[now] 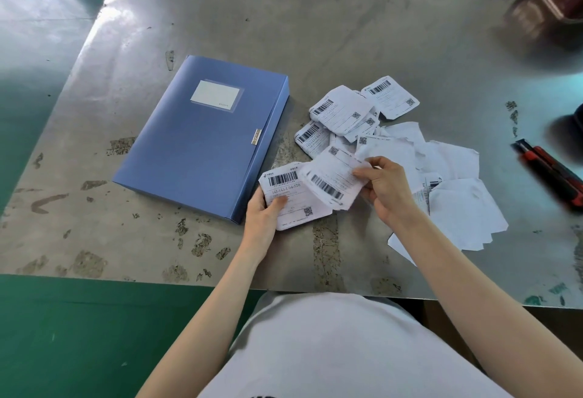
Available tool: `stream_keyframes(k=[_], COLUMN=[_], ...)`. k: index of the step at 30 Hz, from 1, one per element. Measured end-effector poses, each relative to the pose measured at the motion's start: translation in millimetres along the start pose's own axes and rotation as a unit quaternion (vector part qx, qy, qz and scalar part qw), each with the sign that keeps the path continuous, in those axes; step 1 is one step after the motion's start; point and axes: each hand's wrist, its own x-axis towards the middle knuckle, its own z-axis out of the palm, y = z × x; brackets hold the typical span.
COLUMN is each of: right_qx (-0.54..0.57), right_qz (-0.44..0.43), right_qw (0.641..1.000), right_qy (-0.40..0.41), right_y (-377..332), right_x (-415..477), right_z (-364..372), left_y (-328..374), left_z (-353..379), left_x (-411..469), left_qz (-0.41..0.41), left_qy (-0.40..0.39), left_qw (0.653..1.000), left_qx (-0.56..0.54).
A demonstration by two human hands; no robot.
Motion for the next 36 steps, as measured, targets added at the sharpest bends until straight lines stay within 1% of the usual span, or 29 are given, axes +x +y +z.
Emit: stream_keyframes(k=[2,5,7,10,12,14,17,19,20,22,24,26,27,28,31,33,35,36], right_qx=[0.022,-0.003,-0.046,-0.134,-0.18,-0.234,-0.312,-0.353,-0.384,-0.467,-0.53,-0.567,-0.573,-0.567,-0.51,-0.453,-0.37,-0.335], right_qz=[0.015,0.021,0.017,0.013,-0.003,-0.048,-0.117,-0.148,-0.161,-0.182,-0.191,-0.189,-0.186,-0.182,-0.175,-0.158,-0.113,-0.096], right_qw=[1.0,1.0,0.998,0.988,0.981,0.969,0.941,0.921,0.904,0.852,0.805,0.778,0.774,0.78,0.829,0.871,0.919,0.935], right_qy=[0.002,-0.008,-0.029,-0.073,-0.076,-0.062,-0.054,-0.077,-0.099,-0.152,-0.188,-0.195,-0.195,-0.192,-0.15,-0.106,-0.076,-0.061], right_y=[4,11,15,18,14,7,-5,-14,-18,-25,-27,-26,-25,-23,-17,-12,-5,-2], right_x=[0,-3,-6,-10,-9,-6,-1,1,2,1,-1,0,-1,0,3,5,4,3], right_z=[5,11,13,14,12,9,6,6,7,10,14,16,17,18,16,15,14,15], left_y=[2,6,9,10,9,7,6,5,6,6,6,6,6,6,6,6,7,7], left_z=[5,14,18,21,20,18,15,13,12,11,10,9,9,8,7,7,7,7], left_x=[-2,-4,-5,-6,-6,-7,-7,-7,-7,-8,-9,-9,-10,-10,-10,-10,-11,-11], left_qz=[0.001,-0.009,-0.013,-0.008,0.0,-0.001,-0.005,-0.012,-0.013,-0.01,-0.001,0.001,-0.001,-0.002,-0.005,-0.012,-0.021,-0.025], left_qy=[0.0,0.008,0.008,0.008,0.003,-0.003,-0.018,-0.032,-0.041,-0.057,-0.063,-0.056,-0.051,-0.045,-0.024,-0.011,-0.002,0.003], left_qw=[1.0,0.999,0.997,0.998,0.999,0.999,1.0,0.999,0.999,0.998,0.997,0.998,0.999,0.999,1.0,0.999,0.998,0.998], left_qx=[-0.006,-0.046,-0.071,-0.06,-0.042,-0.034,-0.018,-0.001,0.008,0.024,0.035,0.027,0.018,0.009,-0.01,-0.032,-0.057,-0.065])
